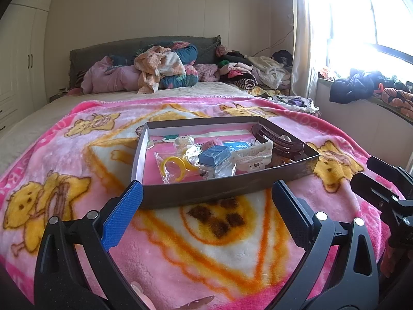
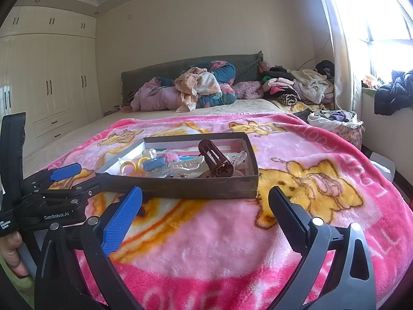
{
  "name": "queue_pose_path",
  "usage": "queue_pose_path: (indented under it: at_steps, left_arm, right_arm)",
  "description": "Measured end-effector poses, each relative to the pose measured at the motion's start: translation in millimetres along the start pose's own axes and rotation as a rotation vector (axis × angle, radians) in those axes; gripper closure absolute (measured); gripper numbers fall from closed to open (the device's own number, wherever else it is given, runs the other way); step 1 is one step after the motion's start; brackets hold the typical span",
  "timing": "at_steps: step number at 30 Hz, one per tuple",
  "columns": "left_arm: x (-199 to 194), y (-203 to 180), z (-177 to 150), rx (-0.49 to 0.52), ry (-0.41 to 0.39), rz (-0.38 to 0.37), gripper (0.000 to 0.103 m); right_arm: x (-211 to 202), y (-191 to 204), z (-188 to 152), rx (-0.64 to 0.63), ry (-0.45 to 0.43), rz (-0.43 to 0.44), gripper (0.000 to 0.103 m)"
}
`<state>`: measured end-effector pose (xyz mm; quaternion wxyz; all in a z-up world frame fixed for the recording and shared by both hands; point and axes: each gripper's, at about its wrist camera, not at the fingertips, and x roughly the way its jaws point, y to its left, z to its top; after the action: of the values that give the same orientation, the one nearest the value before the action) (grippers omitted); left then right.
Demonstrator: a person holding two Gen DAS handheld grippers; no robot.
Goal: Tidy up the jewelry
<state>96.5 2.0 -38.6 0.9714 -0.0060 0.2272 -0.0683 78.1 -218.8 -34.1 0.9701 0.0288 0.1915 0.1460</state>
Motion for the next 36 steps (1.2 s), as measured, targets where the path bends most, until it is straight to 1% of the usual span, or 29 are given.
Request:
queue_pose_path:
  at_steps: [9,18,20,23,28,32,34,36]
  left_arm:
    - [0,0,0,0.002,0.001,0.002,0.012]
    - [-1,3,-1,0.004,0.011,-0.025,0.011]
    - [1,5,-2,-0.006,0.029,-0.029,0.011]
    - [6,4,-2,-0.009,0.054,0.02,0.012]
    - [11,7,-1,-0.033,0.085,0.013,0.012]
    - [20,26,3,-0.076,0.121,0.006,0.012]
    - [27,47,8,-0.117,0.137,0.057,0.011]
    - [37,82,15,-0.196,0.15,0.118,0.012]
  right_arm:
    - [0,0,0,0.0,0.002,-0.001,0.007]
    - [2,2,0,0.0,0.017,-0.002,0.007]
    - [4,2,0,-0.001,0.02,-0.002,0.007]
    - [5,1,-1,0.007,0.023,0.0,0.007]
    - [5,-4,-1,0.025,0.02,0.001,0.007]
    - [3,-15,3,0.07,0.018,0.002,0.007]
    - [6,-25,9,0.081,0.035,-0.025,0.007]
    - [12,-42,17,0.085,0.067,-0.06,0.006]
